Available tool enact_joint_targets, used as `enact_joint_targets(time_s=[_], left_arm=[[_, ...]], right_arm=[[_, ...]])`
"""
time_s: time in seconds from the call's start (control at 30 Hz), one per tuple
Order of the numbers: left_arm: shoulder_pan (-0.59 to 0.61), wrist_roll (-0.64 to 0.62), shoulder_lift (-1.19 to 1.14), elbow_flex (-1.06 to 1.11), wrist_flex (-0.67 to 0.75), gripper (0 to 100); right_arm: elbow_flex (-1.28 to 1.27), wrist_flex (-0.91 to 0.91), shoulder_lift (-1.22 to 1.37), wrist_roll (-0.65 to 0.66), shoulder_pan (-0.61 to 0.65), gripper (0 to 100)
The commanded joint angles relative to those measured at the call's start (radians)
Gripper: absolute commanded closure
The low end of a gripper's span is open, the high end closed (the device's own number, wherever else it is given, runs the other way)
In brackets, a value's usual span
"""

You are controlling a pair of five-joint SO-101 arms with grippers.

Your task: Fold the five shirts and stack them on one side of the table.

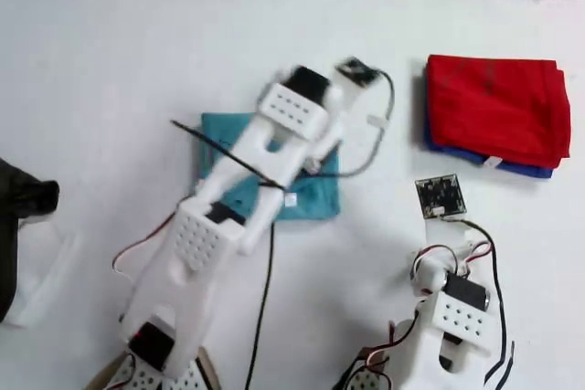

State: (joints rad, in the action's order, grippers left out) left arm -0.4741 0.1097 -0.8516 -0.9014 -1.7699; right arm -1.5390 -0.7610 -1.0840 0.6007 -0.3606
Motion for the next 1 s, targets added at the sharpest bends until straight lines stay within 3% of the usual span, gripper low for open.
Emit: enact_joint_targets(time_s=[0.0,0.2,0.37,0.53,0.73,0.97], left_arm=[[-0.077,-0.009,0.020,0.013,-0.015,97],[-0.095,-0.026,0.152,0.030,-0.017,97],[-0.035,-0.029,0.336,0.131,-0.008,97],[0.032,-0.029,0.330,0.300,0.109,97],[-0.028,-0.031,0.265,0.460,0.204,97],[-0.130,-0.029,0.307,0.492,0.081,97]], right_arm=[[0.003,0.013,-0.030,-0.008,0.001,97.9],[0.003,0.013,-0.030,-0.008,0.001,97.9],[0.003,0.013,-0.030,-0.008,0.001,97.9],[0.003,0.015,-0.030,-0.008,0.001,97.9],[0.003,0.015,-0.030,-0.008,0.001,97.9],[0.003,0.015,-0.030,-0.008,0.001,97.9]])
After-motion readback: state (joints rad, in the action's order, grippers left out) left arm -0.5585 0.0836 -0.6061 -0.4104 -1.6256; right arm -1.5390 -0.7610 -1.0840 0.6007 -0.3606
